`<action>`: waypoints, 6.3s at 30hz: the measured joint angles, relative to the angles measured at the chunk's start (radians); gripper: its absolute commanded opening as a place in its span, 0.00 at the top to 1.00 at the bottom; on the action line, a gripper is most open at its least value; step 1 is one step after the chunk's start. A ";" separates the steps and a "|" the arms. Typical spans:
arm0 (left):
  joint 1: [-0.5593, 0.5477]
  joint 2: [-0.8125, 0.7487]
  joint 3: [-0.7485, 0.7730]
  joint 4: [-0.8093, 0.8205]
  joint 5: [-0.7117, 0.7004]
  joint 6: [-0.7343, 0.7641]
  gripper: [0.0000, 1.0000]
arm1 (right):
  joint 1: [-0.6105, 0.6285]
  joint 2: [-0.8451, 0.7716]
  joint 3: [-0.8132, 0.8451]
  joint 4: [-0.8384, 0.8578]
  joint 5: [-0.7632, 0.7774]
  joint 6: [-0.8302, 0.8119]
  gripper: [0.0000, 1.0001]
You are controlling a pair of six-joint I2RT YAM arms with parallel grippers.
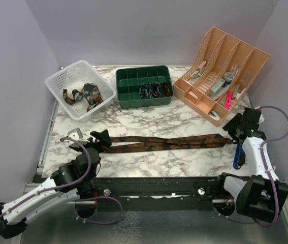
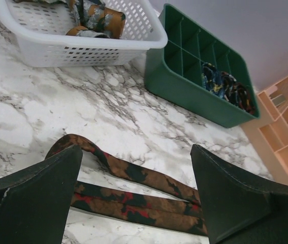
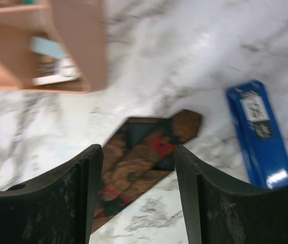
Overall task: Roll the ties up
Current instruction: Flatten out the tie at the center of the board.
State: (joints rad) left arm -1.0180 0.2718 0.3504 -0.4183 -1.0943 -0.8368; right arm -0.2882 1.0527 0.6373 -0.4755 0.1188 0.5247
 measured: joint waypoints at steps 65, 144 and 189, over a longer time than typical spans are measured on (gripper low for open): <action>0.316 1.153 0.283 -0.021 0.314 -0.584 1.00 | 0.355 0.163 0.057 0.246 -0.722 -0.081 0.42; 0.377 0.138 -0.122 -0.393 0.367 -0.807 0.41 | 0.464 0.320 0.060 0.053 -0.269 -0.125 0.53; 0.382 0.771 0.383 -0.042 0.886 0.160 0.01 | 0.167 0.110 0.074 0.005 -0.028 0.037 0.05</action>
State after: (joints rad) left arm -0.6361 1.0428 0.7330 -0.4603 -0.2085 -0.6765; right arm -0.1211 1.1629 0.7113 -0.4709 0.0910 0.5617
